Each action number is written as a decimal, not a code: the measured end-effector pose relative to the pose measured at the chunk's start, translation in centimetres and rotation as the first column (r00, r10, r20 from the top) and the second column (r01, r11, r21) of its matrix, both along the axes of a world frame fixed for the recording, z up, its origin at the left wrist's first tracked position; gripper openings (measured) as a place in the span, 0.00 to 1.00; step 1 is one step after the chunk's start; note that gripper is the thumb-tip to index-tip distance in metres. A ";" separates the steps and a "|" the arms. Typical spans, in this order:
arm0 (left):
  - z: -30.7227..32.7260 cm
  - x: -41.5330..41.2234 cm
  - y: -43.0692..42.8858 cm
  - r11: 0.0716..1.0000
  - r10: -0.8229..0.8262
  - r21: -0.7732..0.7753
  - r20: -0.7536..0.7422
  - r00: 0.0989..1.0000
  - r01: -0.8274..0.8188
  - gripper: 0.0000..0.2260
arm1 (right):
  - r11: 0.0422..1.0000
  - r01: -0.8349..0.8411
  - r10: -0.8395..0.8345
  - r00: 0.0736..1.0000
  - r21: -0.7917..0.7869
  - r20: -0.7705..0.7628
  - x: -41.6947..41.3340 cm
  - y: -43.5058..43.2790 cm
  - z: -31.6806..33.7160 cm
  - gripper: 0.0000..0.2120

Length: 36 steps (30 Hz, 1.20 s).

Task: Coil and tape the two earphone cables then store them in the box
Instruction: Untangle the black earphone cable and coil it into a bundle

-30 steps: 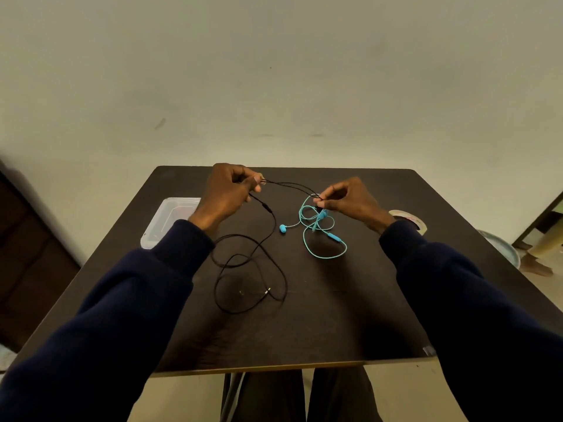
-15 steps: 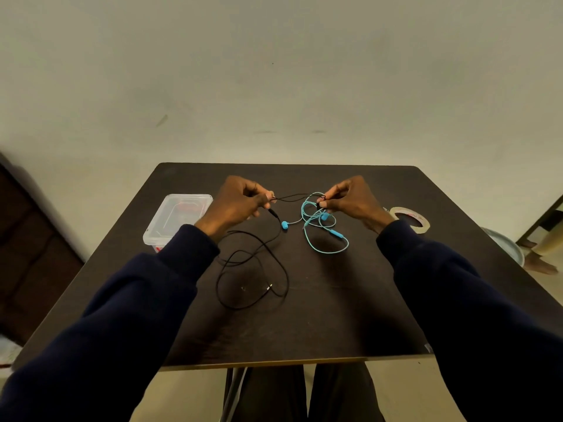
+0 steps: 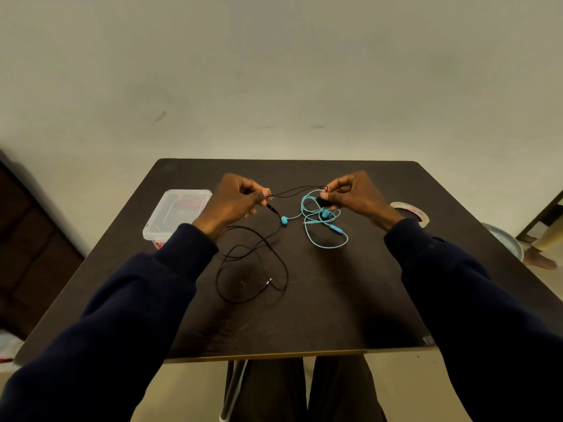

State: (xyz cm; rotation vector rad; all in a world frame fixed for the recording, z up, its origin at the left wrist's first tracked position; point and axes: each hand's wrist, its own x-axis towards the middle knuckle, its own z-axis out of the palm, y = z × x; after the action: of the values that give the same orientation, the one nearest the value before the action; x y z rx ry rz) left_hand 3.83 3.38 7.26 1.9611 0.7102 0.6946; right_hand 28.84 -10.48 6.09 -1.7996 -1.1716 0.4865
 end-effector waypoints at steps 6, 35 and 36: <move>-2.7 -2.2 0.1 0.998 -0.046 -0.047 -0.100 0.994 0.041 0.04 | 0.962 -0.209 0.198 0.977 -0.176 -0.080 -1.3 -3.7 -0.1 0.09; -10.6 -9.3 -9.9 0.892 0.127 0.452 -0.258 0.958 0.003 0.06 | 0.995 0.104 -0.098 0.943 -0.003 0.318 -10.9 -8.1 -4.3 0.06; -10.8 -9.3 -10.0 0.869 0.135 0.494 -0.276 0.952 0.020 0.06 | 0.994 0.059 -0.082 0.953 0.087 0.292 -11.9 -8.3 -4.1 0.06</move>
State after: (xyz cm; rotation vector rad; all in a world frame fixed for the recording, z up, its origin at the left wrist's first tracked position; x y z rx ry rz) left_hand -5.44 -6.66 -3.52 2.5669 0.8384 0.6617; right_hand 16.93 -18.74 1.96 -1.8829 -1.3022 0.1294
